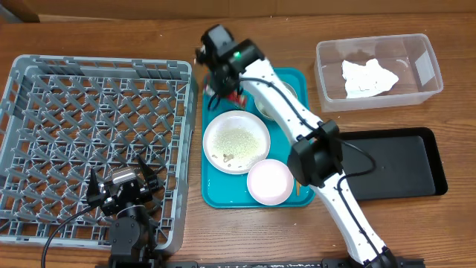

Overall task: Sort waste into correct bins and load items into the dishwasher
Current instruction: 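Carry the red wrapper to the clear bin and release it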

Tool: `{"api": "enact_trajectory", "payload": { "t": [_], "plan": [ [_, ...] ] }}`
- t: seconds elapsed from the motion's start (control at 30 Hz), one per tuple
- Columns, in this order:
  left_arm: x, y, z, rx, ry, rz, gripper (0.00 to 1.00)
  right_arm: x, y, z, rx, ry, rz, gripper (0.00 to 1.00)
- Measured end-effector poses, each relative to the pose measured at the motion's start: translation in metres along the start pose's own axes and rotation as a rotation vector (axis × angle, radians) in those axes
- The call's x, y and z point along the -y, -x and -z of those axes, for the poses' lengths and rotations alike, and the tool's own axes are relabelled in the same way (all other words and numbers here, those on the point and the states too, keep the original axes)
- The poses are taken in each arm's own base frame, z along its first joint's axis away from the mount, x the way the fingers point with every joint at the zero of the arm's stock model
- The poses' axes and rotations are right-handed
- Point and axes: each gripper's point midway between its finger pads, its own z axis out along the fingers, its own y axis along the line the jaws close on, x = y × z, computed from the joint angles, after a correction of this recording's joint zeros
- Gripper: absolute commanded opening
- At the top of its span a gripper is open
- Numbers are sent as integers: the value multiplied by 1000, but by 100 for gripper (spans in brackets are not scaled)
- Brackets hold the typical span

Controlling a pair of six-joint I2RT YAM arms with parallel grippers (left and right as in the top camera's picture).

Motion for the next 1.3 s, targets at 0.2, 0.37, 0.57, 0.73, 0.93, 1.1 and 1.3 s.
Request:
{"api": "enact_trajectory", "payload": {
  "t": [0.2, 0.37, 0.57, 0.73, 0.93, 1.1, 1.3],
  "plan": [
    [0, 0, 0, 0, 0, 0, 100, 97, 38, 86, 231, -130, -364, 4],
    [0, 0, 0, 0, 0, 0, 100, 213, -15, 129, 234, -294, -783, 4],
    [0, 0, 0, 0, 0, 0, 100, 309, -148, 152, 51, -457, -1350, 4],
    [0, 0, 0, 0, 0, 0, 100, 346, -193, 166, 64, -452, -1625, 4],
    [0, 0, 0, 0, 0, 0, 100, 350, -198, 166, 77, -391, -1724, 85],
    [0, 0, 0, 0, 0, 0, 100, 344, -192, 164, 78, -366, -1729, 100],
    [0, 0, 0, 0, 0, 0, 100, 331, -178, 158, 66, -297, -1694, 100]
  ]
}}
